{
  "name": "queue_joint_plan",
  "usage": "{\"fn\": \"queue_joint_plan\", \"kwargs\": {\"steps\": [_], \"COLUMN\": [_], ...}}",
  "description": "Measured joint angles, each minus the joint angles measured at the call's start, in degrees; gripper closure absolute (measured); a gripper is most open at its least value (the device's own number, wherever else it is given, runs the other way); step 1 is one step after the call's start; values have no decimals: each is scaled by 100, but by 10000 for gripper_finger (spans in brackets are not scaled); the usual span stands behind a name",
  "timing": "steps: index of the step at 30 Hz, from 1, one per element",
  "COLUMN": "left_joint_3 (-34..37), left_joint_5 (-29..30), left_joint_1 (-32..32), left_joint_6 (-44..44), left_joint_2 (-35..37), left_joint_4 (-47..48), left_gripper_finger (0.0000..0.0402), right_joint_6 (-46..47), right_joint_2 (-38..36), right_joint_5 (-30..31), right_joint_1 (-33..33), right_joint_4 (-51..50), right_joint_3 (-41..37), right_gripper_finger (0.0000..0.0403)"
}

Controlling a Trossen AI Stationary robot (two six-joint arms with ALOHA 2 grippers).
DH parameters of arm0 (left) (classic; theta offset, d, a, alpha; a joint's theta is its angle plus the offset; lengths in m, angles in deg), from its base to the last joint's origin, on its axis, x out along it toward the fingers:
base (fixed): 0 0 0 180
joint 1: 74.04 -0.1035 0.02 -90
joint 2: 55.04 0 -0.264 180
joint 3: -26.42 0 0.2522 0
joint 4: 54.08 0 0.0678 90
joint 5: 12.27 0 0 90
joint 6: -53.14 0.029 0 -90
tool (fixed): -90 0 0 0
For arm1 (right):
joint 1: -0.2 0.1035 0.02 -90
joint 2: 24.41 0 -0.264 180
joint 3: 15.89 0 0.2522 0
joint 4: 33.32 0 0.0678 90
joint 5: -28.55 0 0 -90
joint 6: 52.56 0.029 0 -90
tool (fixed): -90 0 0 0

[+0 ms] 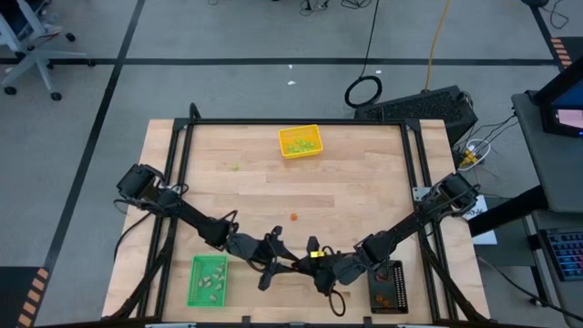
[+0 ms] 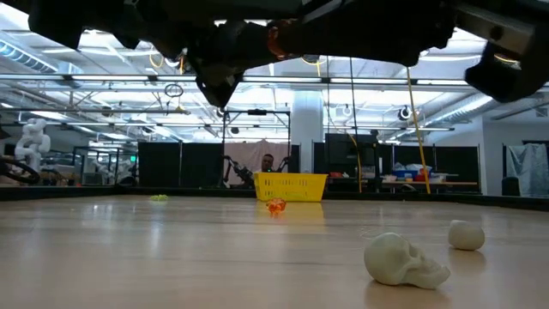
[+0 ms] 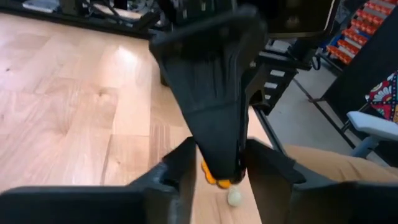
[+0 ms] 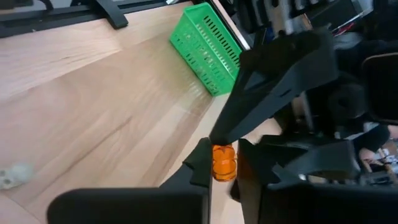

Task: Sort Halloween decoration
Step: Put the orange pumpkin toy into the black bin

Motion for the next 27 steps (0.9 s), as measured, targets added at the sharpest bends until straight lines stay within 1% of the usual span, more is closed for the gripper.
{"fn": "queue_joint_plan", "kwargs": {"steps": [6, 10, 13, 19, 21, 24, 27], "left_joint_3": [-2, -2, -2, 0, 0, 0, 0], "left_joint_5": [103, 163, 187, 236, 357, 638, 972], "left_joint_1": [57, 66, 66, 221, 328, 510, 687], "left_joint_6": [-136, -133, -136, -91, 29, 277, 363], "left_joint_2": [9, 48, 132, 573, 722, 997, 1290], "left_joint_4": [-63, -24, -26, 95, 246, 736, 1519], "left_gripper_finger": [195, 162, 154, 152, 152, 152, 152], "right_joint_6": [390, 922, 1486, 2309, 2628, 3143, 3664], "right_joint_2": [11, 11, 11, 11, 2, -44, -116], "right_joint_5": [0, 0, 2, 2, 1, -129, -161], "right_joint_1": [167, 312, 410, 548, 548, 541, 545], "right_joint_4": [-40, -114, -146, -267, -234, -232, -204], "right_joint_3": [-5, -5, -7, -7, -7, -7, -7], "right_gripper_finger": [384, 384, 385, 385, 385, 385, 385]}}
